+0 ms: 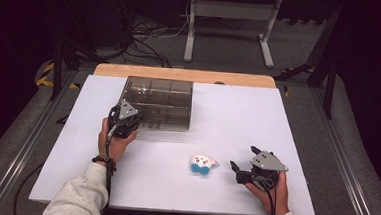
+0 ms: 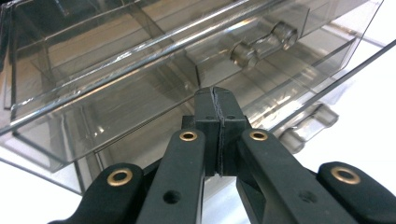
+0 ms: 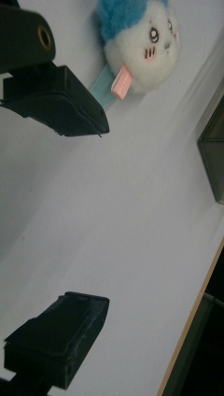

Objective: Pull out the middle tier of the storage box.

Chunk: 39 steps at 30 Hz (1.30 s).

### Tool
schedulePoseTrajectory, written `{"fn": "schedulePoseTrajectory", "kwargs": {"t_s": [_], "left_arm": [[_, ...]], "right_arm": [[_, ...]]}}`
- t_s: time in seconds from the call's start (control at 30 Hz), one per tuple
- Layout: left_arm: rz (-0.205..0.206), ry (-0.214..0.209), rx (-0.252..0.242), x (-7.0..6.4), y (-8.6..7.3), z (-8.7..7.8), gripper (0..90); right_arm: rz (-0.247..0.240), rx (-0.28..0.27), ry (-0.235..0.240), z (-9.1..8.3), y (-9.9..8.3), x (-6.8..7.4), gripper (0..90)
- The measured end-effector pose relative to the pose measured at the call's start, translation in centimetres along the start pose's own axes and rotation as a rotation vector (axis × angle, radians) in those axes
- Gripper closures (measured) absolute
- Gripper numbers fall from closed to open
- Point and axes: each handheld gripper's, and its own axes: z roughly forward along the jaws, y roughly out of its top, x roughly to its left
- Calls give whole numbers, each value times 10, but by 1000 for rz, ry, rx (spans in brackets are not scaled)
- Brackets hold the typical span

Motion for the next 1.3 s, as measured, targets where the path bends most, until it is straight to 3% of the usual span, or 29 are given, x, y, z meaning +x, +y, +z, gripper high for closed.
{"fn": "schedulePoseTrajectory", "kwargs": {"t_s": [0.47,0.67,0.93,1.13,1.3], "left_arm": [[2,12,13,4,-5,-1,895],[45,38,-7,2,-5,-12,895],[92,61,7,-2,-8,-24,889],[35,62,19,12,-16,-22,888],[21,65,28,19,-19,-20,881]], "right_arm": [[-7,8,10,0,0,1,142],[-8,7,10,0,0,0,141],[-7,6,11,0,0,0,141],[-11,8,10,0,0,1,141],[-10,9,12,0,0,0,141]]}}
